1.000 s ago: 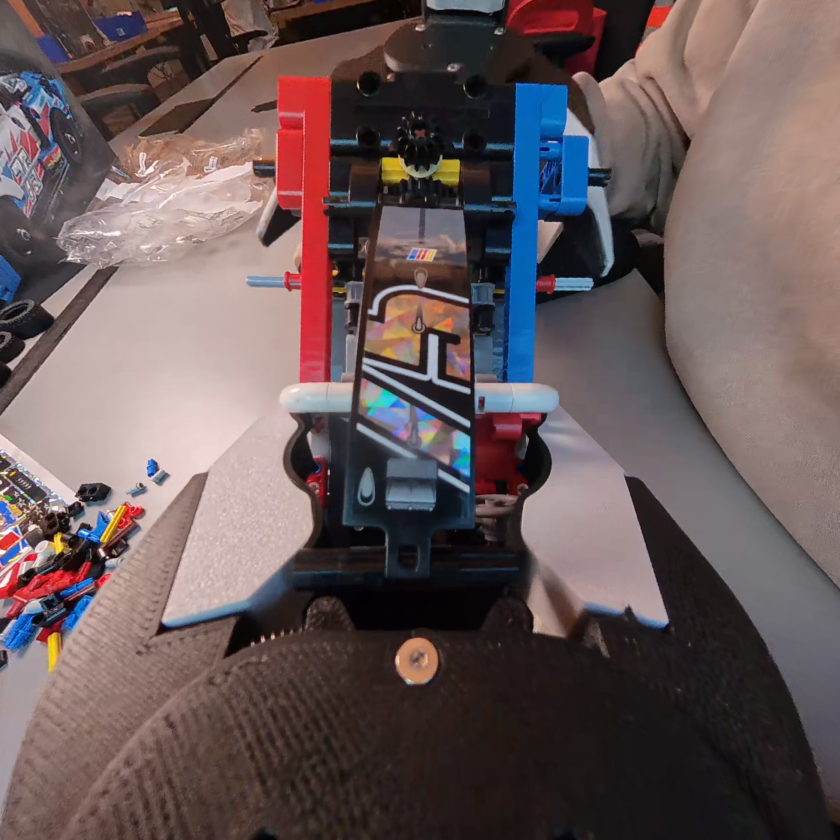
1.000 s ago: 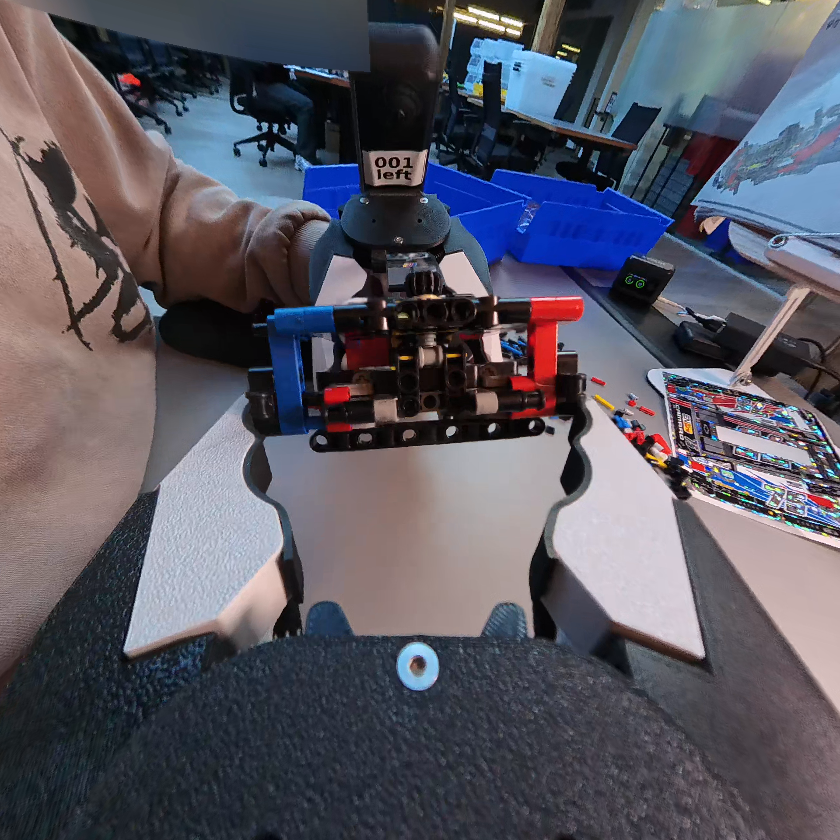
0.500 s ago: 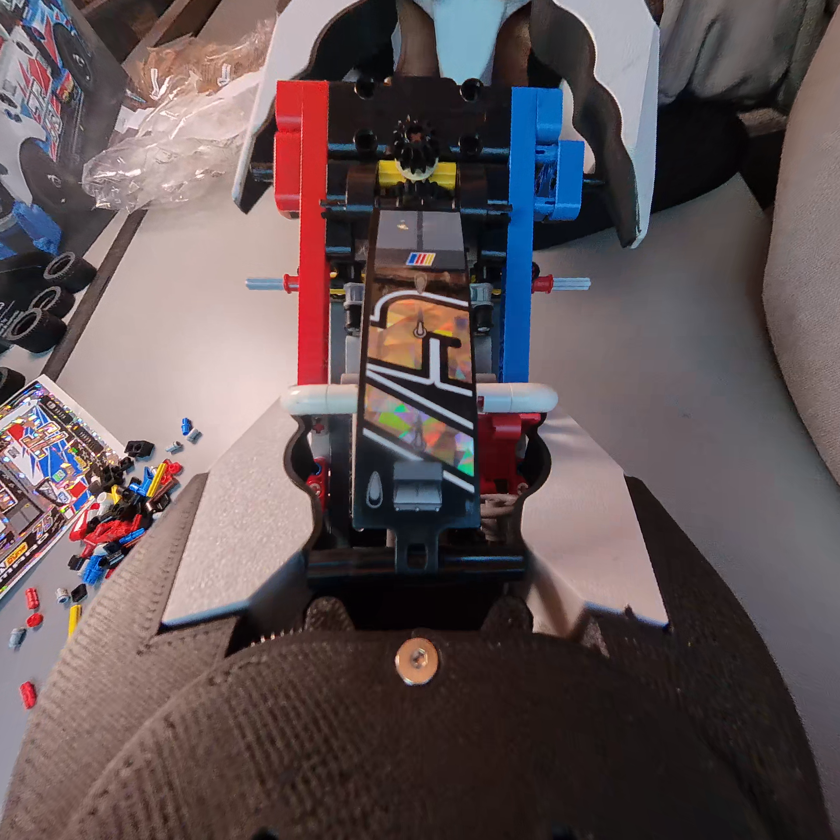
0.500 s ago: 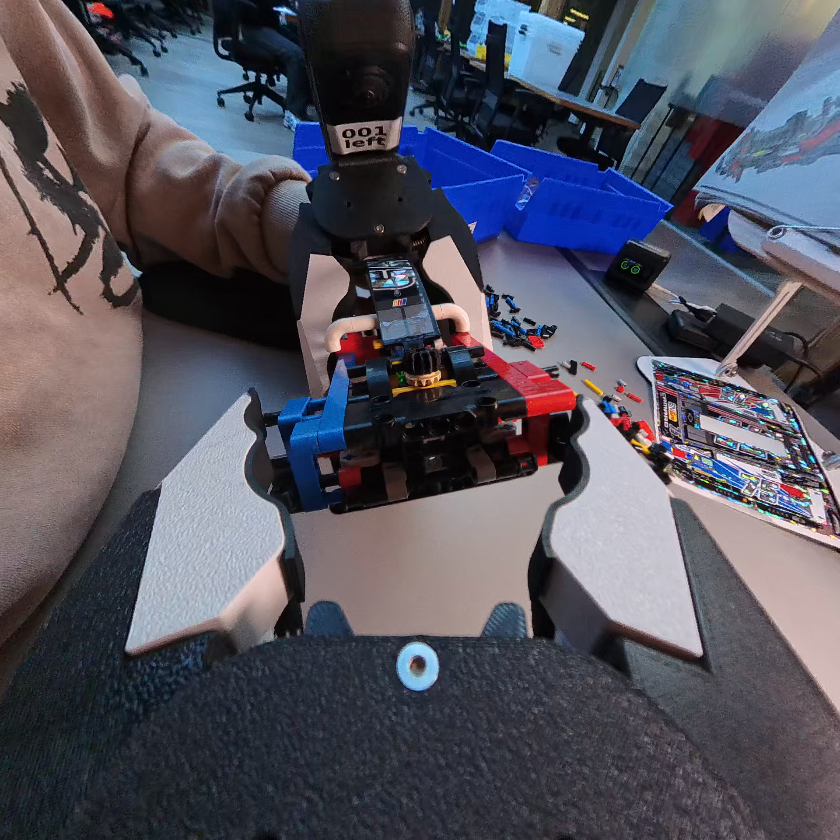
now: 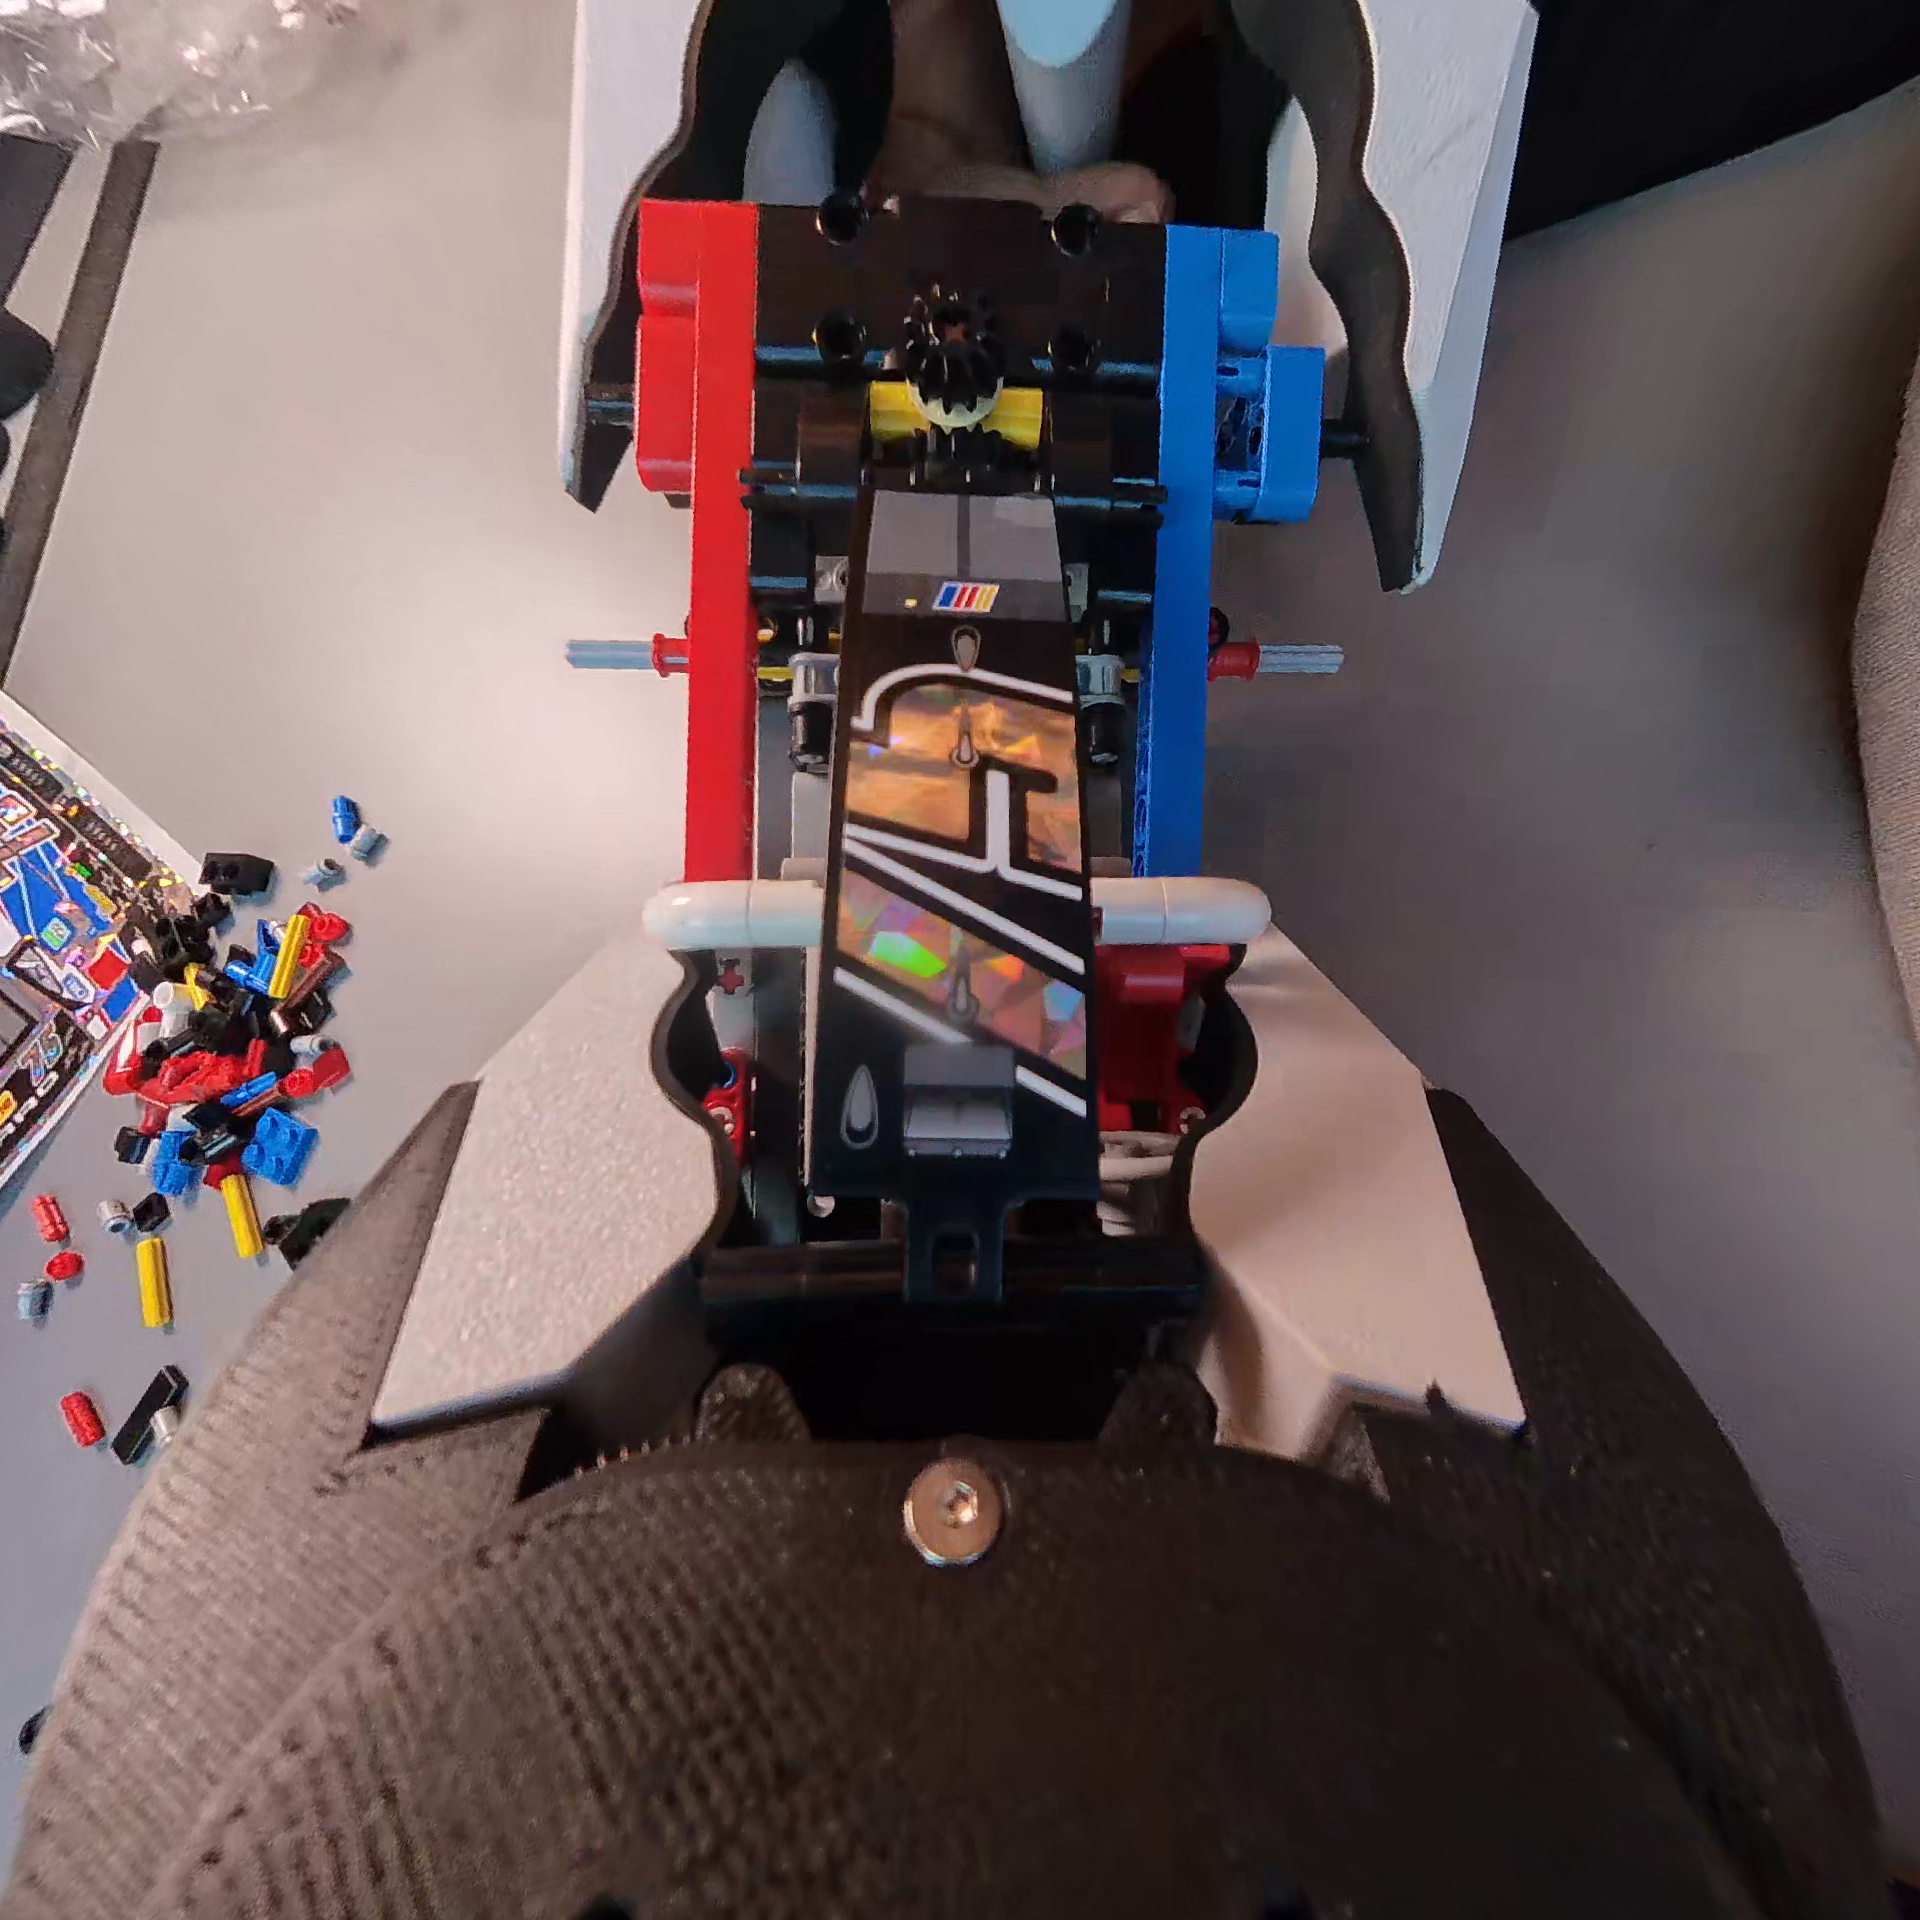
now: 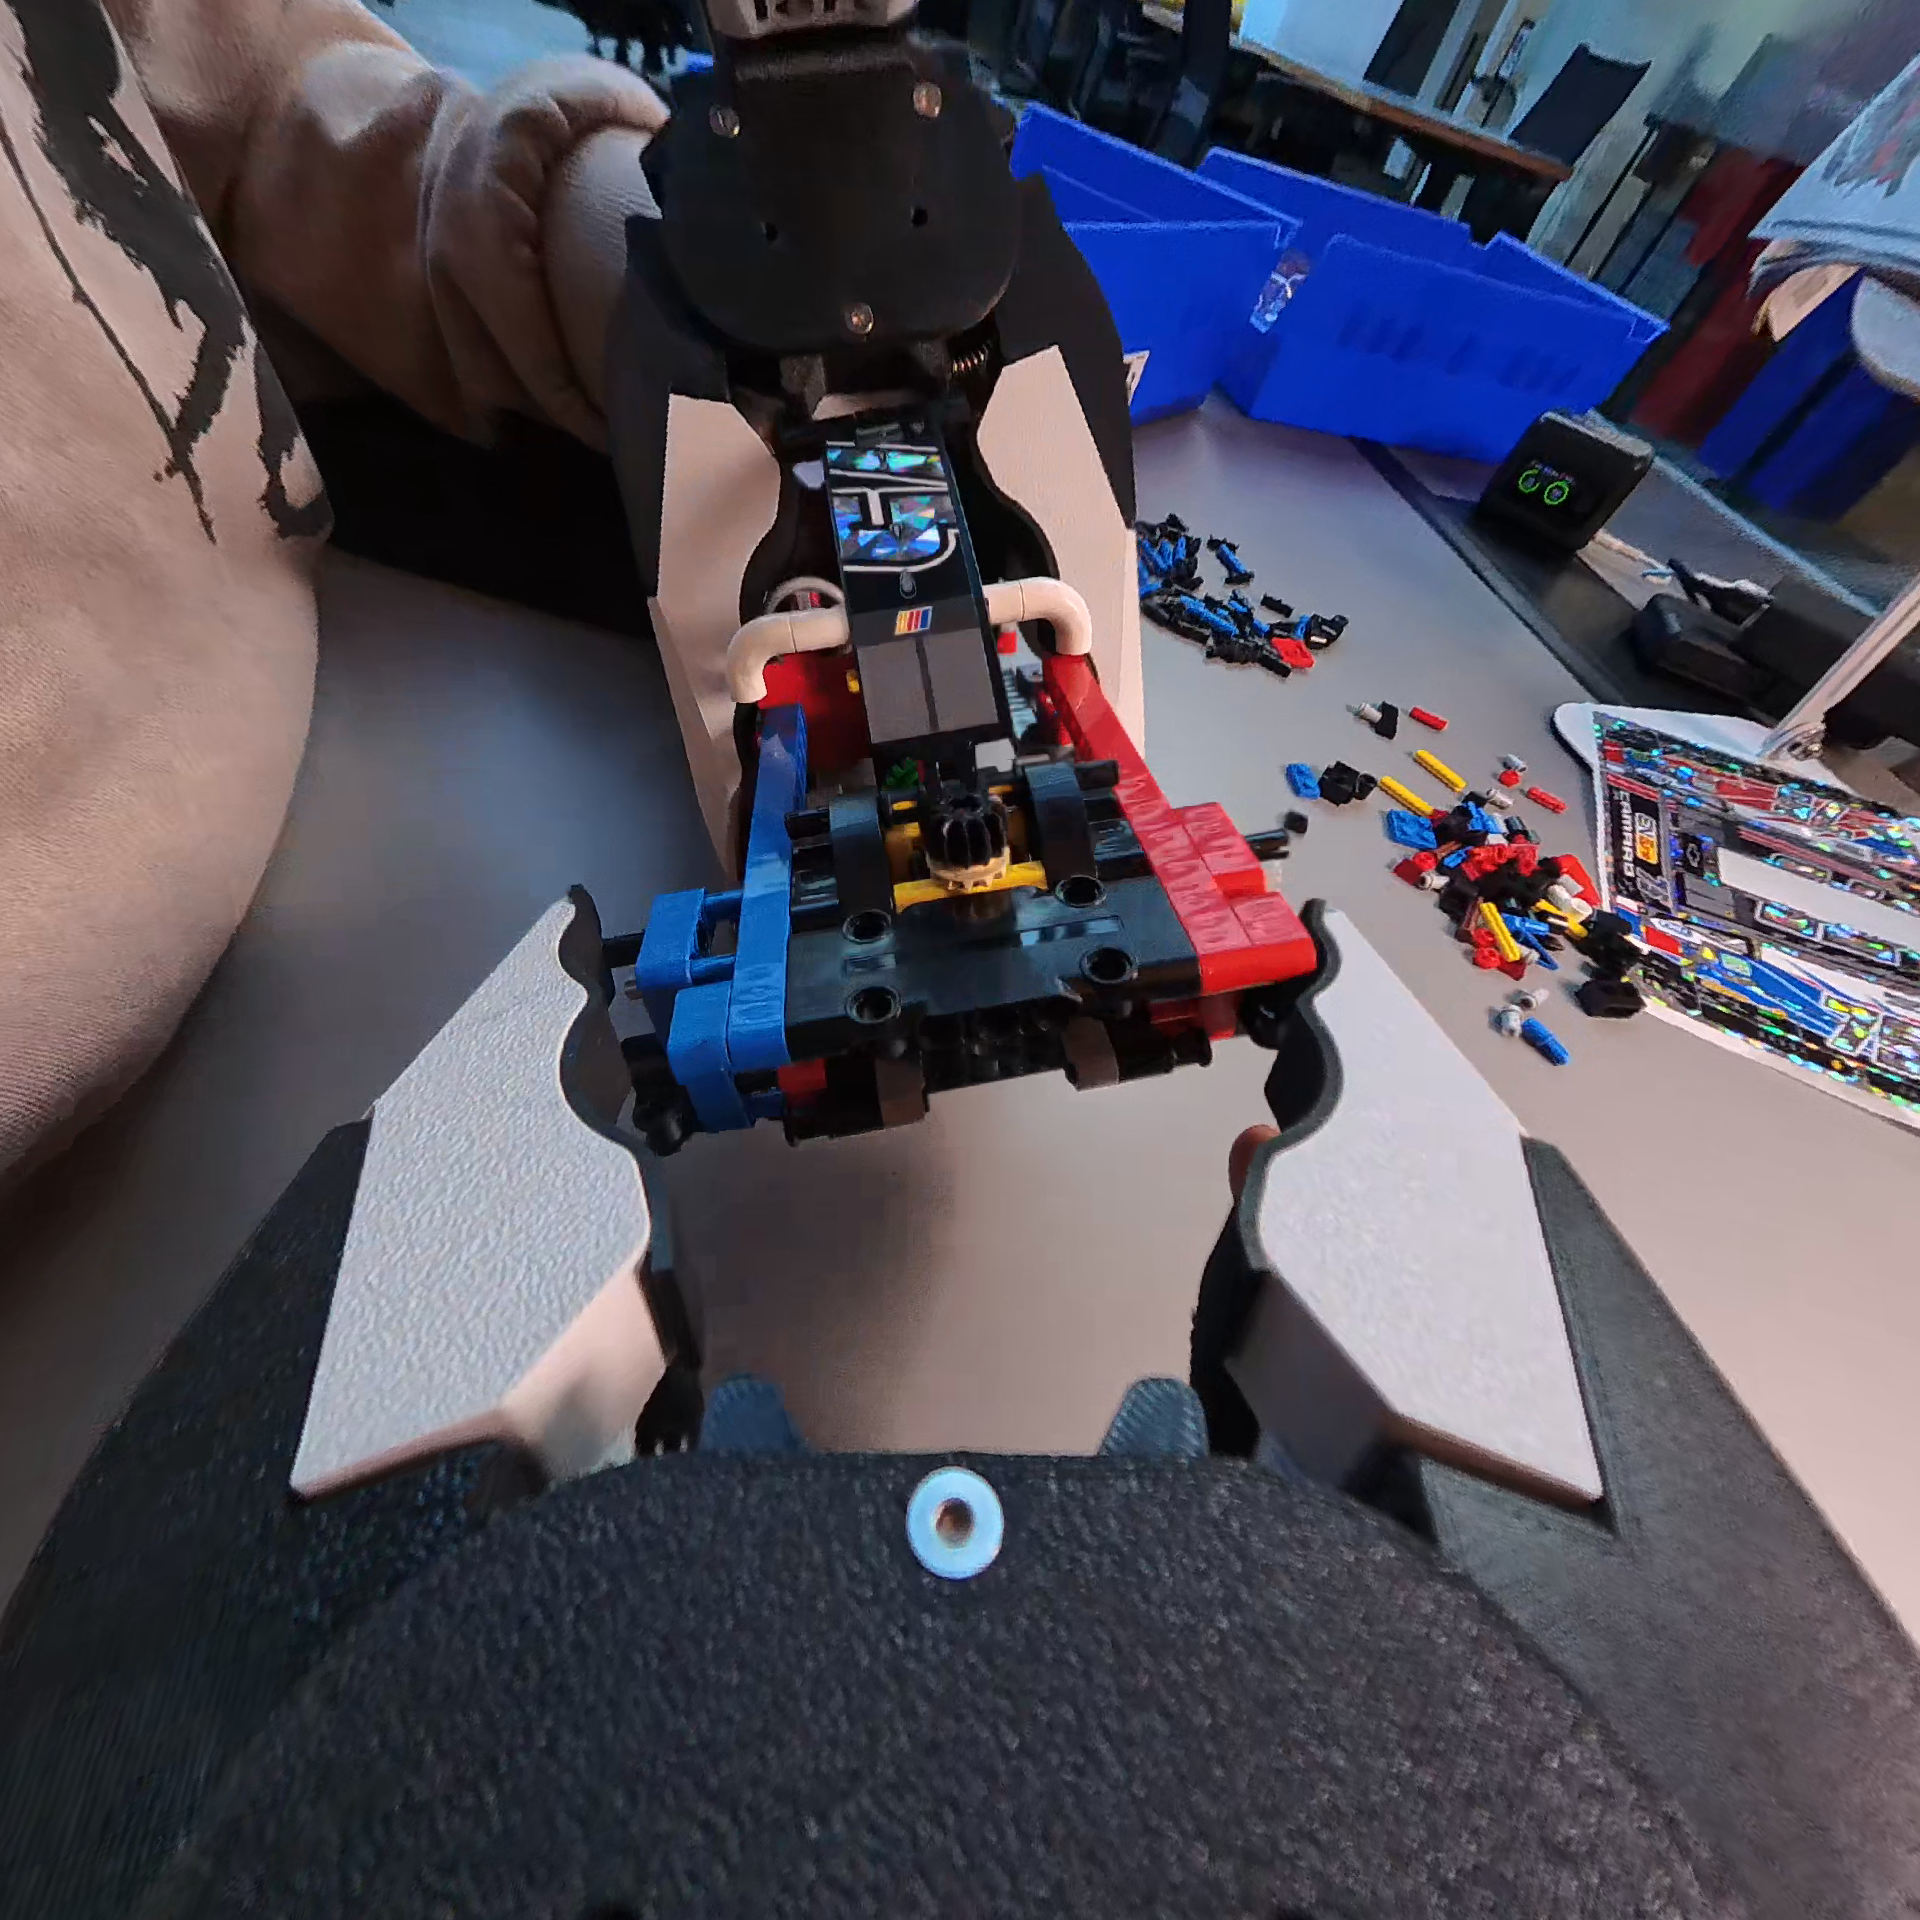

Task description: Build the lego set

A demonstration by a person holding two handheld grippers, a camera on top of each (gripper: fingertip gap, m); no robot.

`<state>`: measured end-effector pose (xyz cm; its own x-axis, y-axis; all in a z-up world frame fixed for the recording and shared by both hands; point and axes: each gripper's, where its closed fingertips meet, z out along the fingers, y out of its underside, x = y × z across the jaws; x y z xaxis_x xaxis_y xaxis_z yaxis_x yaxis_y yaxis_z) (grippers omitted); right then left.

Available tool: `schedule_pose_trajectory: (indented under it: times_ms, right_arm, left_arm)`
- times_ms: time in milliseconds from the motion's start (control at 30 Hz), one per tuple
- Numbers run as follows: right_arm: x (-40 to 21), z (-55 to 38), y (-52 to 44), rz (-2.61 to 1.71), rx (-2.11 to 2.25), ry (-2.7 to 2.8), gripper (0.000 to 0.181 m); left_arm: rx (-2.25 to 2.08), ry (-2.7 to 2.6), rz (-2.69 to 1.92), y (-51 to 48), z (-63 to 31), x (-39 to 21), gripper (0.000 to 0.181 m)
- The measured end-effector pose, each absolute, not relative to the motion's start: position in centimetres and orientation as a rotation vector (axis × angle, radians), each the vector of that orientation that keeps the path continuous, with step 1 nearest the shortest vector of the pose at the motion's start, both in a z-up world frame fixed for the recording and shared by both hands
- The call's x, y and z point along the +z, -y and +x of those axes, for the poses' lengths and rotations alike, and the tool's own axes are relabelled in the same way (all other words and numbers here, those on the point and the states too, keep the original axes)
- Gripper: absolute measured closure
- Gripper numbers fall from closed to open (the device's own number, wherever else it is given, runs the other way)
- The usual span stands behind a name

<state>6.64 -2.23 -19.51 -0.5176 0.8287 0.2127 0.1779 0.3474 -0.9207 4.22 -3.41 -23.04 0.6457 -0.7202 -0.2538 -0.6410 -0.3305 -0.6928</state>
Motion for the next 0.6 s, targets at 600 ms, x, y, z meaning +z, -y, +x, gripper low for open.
schedule_pose_trajectory:
  times_ms: [600]
  right_arm:
    - [-21.7,6.7,0.5,-1.071,1.010,2.015,0.073]
  left_arm:
    - [-0.395,-0.918,-2.204,2.9,3.3,-21.7,0.083]
